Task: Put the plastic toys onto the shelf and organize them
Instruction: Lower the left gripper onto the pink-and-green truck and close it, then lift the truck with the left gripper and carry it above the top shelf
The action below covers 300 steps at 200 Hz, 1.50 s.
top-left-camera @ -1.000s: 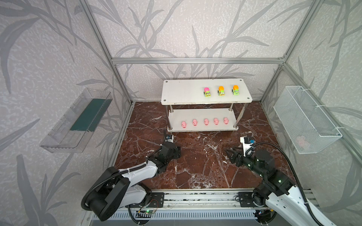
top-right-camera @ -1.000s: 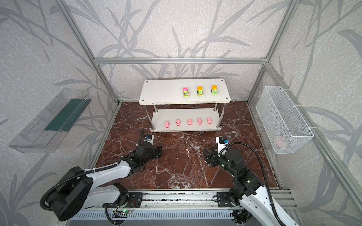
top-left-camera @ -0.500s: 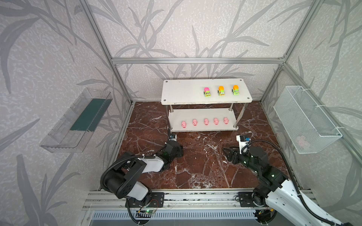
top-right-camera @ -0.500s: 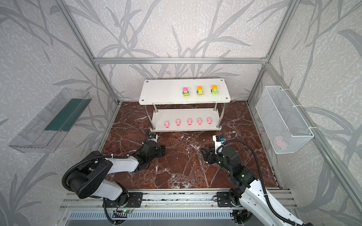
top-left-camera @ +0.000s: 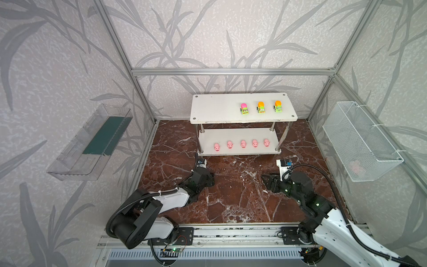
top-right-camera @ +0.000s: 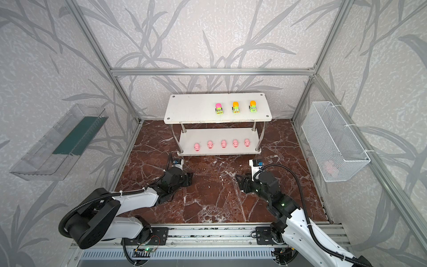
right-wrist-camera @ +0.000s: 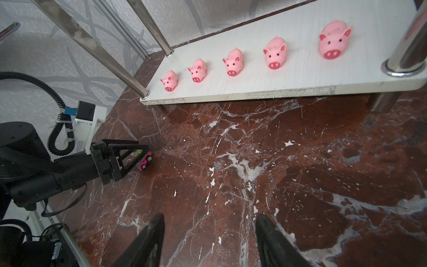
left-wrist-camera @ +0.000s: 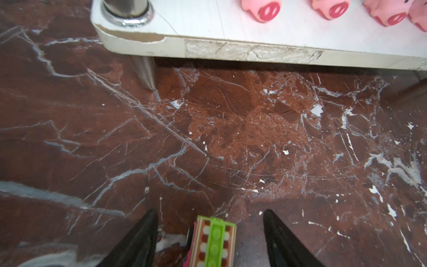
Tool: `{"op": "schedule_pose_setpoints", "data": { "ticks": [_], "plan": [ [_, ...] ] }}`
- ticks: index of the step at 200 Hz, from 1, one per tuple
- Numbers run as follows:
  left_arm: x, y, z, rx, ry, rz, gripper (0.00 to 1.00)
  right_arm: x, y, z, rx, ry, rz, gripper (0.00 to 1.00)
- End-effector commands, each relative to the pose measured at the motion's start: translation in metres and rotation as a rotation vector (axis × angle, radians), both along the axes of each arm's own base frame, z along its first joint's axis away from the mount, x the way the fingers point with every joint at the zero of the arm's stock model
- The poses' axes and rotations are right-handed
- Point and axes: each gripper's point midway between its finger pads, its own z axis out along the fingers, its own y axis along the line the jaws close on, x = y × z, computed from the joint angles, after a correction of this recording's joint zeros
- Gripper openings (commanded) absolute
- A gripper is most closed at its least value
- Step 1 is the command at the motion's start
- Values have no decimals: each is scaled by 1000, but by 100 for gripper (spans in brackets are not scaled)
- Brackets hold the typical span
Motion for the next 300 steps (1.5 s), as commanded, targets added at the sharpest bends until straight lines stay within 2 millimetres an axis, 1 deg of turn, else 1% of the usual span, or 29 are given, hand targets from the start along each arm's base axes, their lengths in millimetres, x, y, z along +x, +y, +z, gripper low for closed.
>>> {"op": "schedule_pose_setpoints", "data": {
  "ticks": [1, 28, 47, 113, 151, 209, 265, 289, 300],
  "plan": [
    [-16, 4, -10, 33, 48, -38, 70, 3, 2, 2, 25, -9, -1, 63],
    [-21, 0, -15, 36, 72, -79, 70, 4, 4, -2, 27, 3, 0, 63],
    [-23, 1, -21, 50, 91, -82, 70, 4, 5, -4, 28, 13, 4, 63],
    [-21, 3, -25, 52, 89, -66, 59, 2, 0, -12, 17, 30, -16, 63],
    [-20, 3, -25, 52, 86, -58, 55, 3, 1, -16, 15, 43, -19, 63],
    [-18, 3, -25, 46, 82, -49, 46, 5, 1, -23, 7, 62, -23, 62],
    [-16, 0, -20, 30, 74, -52, 31, 7, 2, -32, 6, 88, -29, 62],
    [-15, 0, -13, 34, 74, -47, 30, 8, 2, -35, 3, 97, -31, 62],
    [-13, 0, -7, 31, 69, -43, 30, 9, 2, -35, 2, 100, -32, 62]
  ]
}}
